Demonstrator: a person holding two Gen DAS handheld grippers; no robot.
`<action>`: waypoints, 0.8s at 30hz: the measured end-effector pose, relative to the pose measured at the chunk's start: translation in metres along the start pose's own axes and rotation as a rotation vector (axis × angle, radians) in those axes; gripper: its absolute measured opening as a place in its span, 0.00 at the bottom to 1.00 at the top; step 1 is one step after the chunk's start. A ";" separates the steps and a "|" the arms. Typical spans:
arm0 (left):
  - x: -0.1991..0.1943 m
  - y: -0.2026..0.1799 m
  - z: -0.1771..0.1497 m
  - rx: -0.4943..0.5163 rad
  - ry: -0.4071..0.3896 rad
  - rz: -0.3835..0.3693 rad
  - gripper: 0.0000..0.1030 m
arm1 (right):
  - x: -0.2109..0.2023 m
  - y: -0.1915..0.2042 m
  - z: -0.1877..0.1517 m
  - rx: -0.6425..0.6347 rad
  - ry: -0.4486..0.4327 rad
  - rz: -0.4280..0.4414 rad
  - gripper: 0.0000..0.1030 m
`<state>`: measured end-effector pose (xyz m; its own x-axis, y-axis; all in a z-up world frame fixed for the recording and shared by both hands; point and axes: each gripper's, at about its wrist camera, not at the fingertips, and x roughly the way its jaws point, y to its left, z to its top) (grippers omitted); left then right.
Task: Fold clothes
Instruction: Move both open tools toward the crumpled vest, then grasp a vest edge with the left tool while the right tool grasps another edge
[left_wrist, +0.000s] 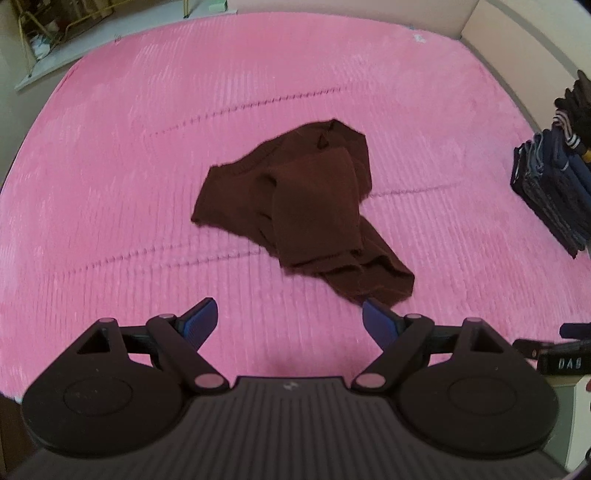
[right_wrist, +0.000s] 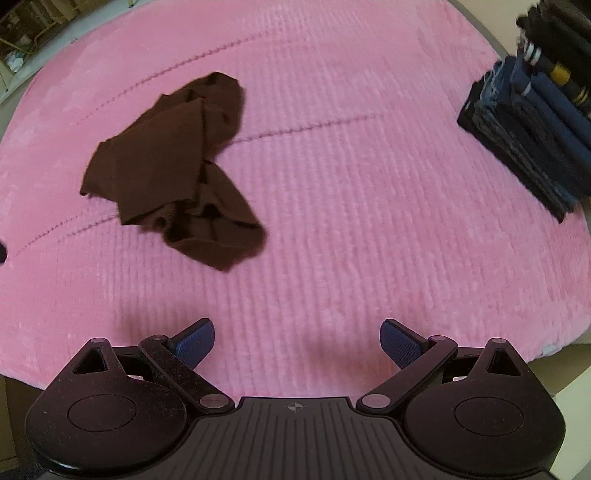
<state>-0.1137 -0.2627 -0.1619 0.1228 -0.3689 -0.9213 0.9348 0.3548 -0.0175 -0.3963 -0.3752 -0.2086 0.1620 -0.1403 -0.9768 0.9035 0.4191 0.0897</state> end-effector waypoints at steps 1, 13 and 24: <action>0.003 -0.002 0.000 0.002 0.007 0.005 0.81 | 0.004 -0.008 0.002 0.028 0.009 0.017 0.96; 0.045 -0.024 0.005 0.033 0.088 0.059 0.81 | 0.079 -0.108 -0.001 0.677 0.115 0.279 0.96; 0.163 -0.074 0.057 0.189 0.097 -0.012 0.80 | 0.127 -0.160 -0.047 0.994 0.109 0.213 0.96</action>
